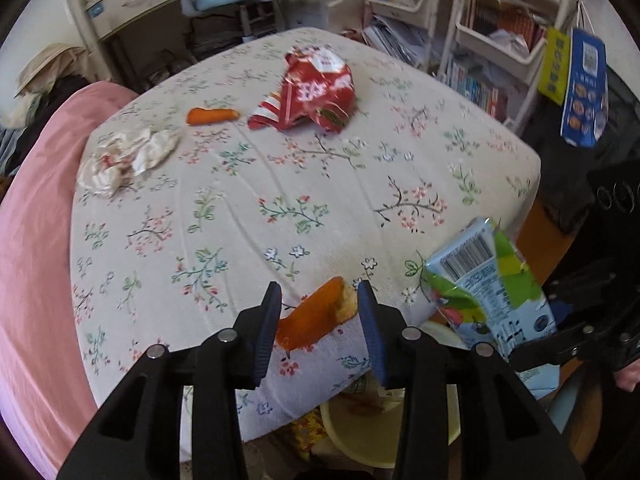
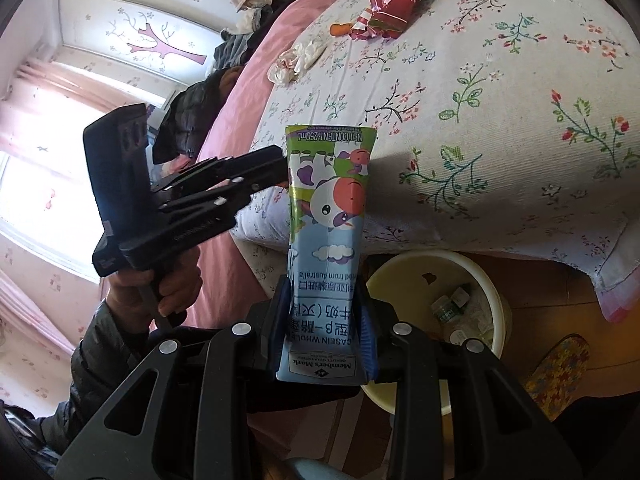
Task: Collect trash
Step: 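Carry carton and carrot over the yellow bin and open both tools to drop them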
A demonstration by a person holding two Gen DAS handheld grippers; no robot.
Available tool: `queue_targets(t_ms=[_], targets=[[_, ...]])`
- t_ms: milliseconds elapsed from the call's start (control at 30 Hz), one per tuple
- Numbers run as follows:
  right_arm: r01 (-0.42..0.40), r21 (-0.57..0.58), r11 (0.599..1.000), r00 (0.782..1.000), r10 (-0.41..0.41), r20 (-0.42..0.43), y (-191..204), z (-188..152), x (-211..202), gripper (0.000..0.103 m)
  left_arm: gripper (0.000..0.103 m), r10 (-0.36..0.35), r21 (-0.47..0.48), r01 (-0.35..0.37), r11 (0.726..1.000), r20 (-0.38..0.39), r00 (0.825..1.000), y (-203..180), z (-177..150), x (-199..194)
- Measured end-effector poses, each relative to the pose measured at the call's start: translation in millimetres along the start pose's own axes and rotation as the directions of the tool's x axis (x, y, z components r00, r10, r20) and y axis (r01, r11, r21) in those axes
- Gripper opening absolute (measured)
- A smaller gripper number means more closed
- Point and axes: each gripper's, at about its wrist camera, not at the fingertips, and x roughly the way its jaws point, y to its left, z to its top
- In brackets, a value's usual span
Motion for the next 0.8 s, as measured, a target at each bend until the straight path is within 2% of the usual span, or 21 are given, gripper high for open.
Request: queue_targets(t_ms=[100,167,300,433,500,667,800], targets=[[-0.002,0.005,1.000,1.000,0.002,0.000,-1.6,0.5,-0.1,0.029,0.036,0.012,0.019,-0.011,1.000,-0.039,0.999,-2.3,-1.2,10.4],[-0.003,0.006,1.000,1.000,0.003,0.004,-2.7,0.8,-1.5,0.029,0.031,-0.011,0.007,0.011,1.000,-0.043,0.999,-1.6,-1.4,9.7],[-0.002,0.007,1.000,1.000,0.002,0.010,-4.0,0.4,-3.5,0.029,0.029,-0.014,-0.007,0.014,1.000,-0.039,0.999,-2.0,-4.8,6.6],[-0.002,0.001,1.000,1.000,0.002,0.016,-1.7,-1.0,-3.9,0.029,0.022,0.006,-0.054,-0.008,0.999,-0.024,1.000,1.1,-6.8,1.9],[-0.004,-0.008,1.000,1.000,0.004,0.015,0.8,-2.3,-4.9,0.029,0.022,0.038,-0.081,-0.039,0.996,-0.007,0.999,2.2,-8.0,-3.9],[-0.002,-0.054,0.999,1.000,0.002,-0.006,13.0,-8.0,-6.7,0.029,0.020,0.066,-0.183,-0.056,0.981,0.052,0.996,6.4,-15.1,-23.3],[0.022,-0.121,0.992,0.997,-0.030,-0.065,25.7,-21.4,2.7,0.029,0.020,0.045,-0.272,-0.014,0.962,0.106,0.993,10.4,-16.3,-36.8]])
